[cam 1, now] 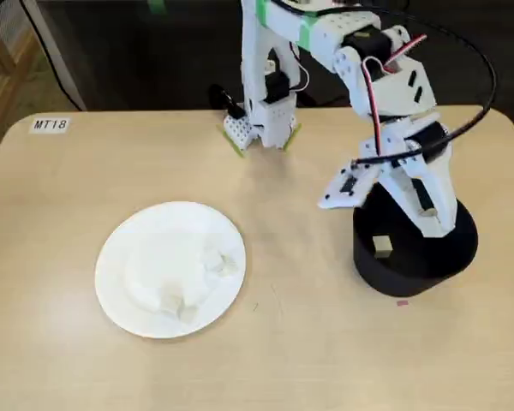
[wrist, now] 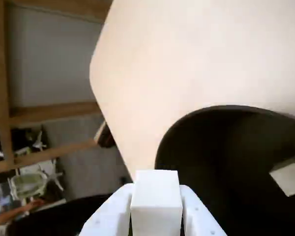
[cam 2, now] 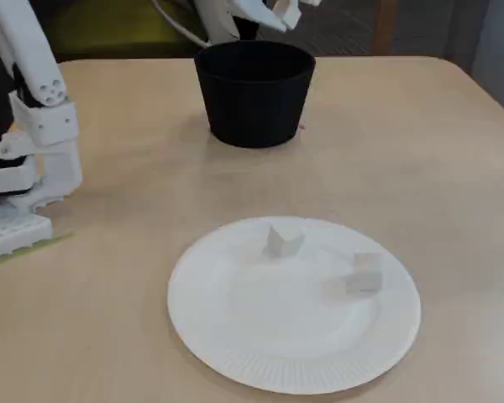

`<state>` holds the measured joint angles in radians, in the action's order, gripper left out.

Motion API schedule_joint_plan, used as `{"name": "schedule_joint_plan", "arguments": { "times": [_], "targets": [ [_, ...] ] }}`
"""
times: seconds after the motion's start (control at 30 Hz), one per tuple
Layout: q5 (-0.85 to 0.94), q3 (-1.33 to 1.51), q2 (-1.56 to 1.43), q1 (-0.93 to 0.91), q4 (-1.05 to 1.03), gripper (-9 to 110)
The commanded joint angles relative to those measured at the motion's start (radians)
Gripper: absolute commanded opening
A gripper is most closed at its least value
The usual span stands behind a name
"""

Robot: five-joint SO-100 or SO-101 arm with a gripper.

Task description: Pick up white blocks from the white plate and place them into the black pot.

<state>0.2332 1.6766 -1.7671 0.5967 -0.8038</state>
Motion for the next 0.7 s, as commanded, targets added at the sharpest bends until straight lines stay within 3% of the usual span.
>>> {"name": "schedule_joint_plan", "arguments": {
  "times": [0.0,0.2,0.3,0.4,0.47,0.6,0.67],
  "targets": [
    [-0.009,-0.009,0.008,0.026,-0.066,-2],
    [0.0,0.0,0.067,0.075,-0.104,0],
    [0.038,0.005,0.066,0.087,-0.127,24],
    [0.049,0.006,0.055,0.074,-0.138,34],
    [0.044,0.006,0.032,0.035,-0.149,29],
    [0.051,-0.025,-0.055,-0.143,-0.259,-2],
    [0.055,-0.025,-0.12,-0.298,-0.31,-2]
  ]
}}
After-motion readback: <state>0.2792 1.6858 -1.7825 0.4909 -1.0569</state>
